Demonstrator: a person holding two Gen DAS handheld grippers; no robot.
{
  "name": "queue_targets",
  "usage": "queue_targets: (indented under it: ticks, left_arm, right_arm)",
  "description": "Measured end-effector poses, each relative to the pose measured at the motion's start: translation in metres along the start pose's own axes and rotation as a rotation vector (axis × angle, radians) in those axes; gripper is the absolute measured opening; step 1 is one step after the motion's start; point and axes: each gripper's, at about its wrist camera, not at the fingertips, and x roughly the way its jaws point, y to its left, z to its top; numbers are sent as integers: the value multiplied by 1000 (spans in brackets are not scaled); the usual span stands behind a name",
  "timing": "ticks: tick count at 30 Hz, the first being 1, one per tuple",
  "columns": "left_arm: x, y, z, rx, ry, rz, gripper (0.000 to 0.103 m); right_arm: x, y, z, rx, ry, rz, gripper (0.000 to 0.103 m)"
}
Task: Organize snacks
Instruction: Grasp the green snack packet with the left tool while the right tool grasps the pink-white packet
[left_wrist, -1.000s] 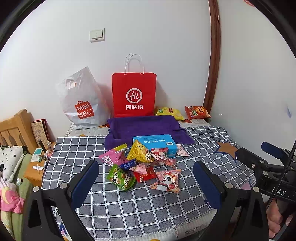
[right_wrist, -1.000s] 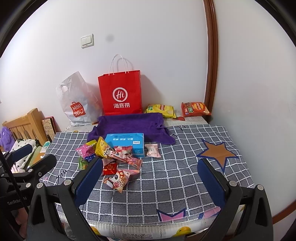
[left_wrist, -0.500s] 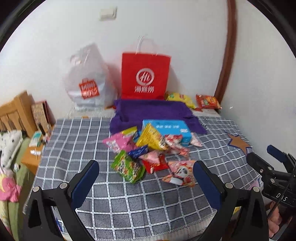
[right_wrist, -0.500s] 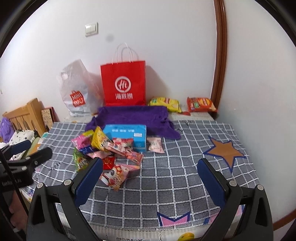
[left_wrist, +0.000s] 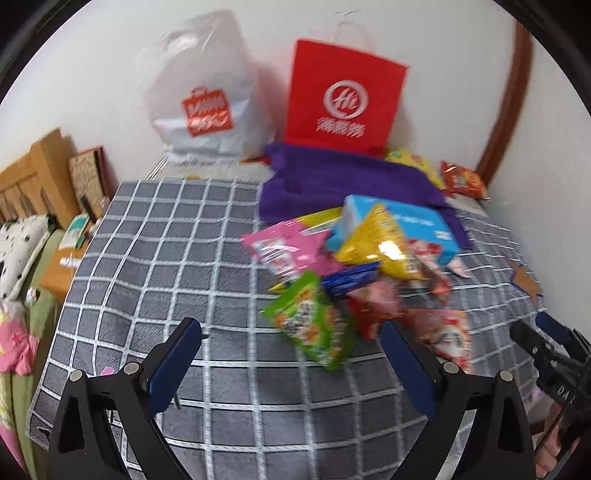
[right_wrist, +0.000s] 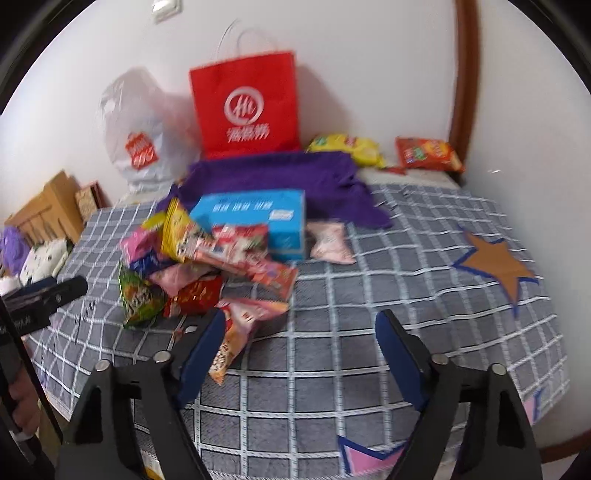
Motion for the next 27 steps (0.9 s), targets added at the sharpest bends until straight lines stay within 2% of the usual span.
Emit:
queue_targets:
  ticks: [4, 10, 14, 16, 18, 20, 27]
  left_arm:
    - [15, 18, 0, -35, 32, -1, 98]
    - [22, 26, 0, -25, 32, -36, 98]
    - [32, 21, 1, -13, 45, -62, 98]
    - [41, 16, 3, -7, 59, -72, 98]
    - [47, 12, 3, -4, 70, -79, 98]
    - [56, 7, 3, -2, 87, -84, 98]
    - [79, 0, 1, -7, 132, -86, 93]
  right_arm:
    - [26, 19, 1, -6, 57, 41, 80]
    - [59, 35, 0, 46, 141, 103, 80]
    - [79, 42, -4, 36, 192, 98, 78]
    - [86, 43, -7, 27, 206, 102, 68]
    - [88, 40, -8, 25, 215, 131, 52]
    - [86, 34, -9, 22, 207, 151, 43]
    - [76, -4, -8, 28, 182, 91, 43]
